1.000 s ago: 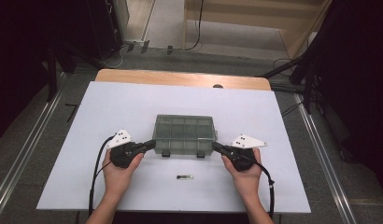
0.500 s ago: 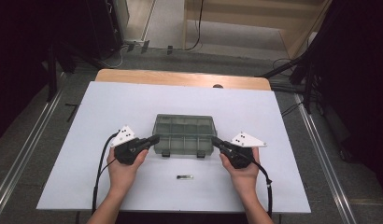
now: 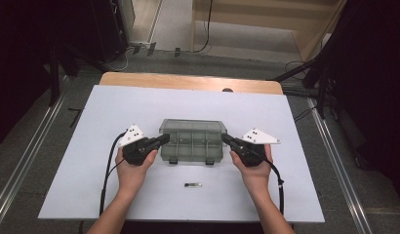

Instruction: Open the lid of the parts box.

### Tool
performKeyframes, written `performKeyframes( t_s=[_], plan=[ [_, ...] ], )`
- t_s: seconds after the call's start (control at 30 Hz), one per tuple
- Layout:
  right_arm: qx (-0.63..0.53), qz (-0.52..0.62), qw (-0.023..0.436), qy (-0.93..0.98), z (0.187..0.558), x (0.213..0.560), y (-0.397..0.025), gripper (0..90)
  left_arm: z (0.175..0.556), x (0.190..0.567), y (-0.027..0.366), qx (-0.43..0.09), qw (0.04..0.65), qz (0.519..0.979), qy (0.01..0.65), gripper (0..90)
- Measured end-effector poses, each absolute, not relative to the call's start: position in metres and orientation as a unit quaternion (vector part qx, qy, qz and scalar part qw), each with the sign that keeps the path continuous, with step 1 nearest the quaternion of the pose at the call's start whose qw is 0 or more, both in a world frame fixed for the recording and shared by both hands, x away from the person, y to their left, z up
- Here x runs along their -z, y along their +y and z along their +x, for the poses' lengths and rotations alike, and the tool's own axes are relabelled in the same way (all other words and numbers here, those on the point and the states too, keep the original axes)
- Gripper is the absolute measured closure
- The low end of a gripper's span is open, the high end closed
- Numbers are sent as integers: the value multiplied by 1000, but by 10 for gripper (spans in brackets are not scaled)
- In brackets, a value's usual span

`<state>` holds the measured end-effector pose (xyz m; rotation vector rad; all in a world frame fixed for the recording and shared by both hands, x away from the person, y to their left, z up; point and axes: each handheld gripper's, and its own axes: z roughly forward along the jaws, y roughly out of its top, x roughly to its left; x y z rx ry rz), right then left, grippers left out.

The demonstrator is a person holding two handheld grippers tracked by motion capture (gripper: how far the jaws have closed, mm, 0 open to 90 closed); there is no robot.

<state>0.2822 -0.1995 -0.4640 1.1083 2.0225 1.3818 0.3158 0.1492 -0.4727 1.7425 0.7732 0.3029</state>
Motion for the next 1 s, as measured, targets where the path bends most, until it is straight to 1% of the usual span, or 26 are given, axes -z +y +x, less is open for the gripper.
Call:
performKeyframes(
  t_s=[0.33,0.67,1.0],
  plan=[
    [-511,412,225,720,292,459,-195,900,327,459,144,-141,576,736,326,900],
    [-513,414,235,714,302,455,-190,900,333,455,142,-145,580,729,335,900],
    [-522,419,233,706,312,452,-188,900,341,450,136,-156,581,724,336,900]
  ],
)
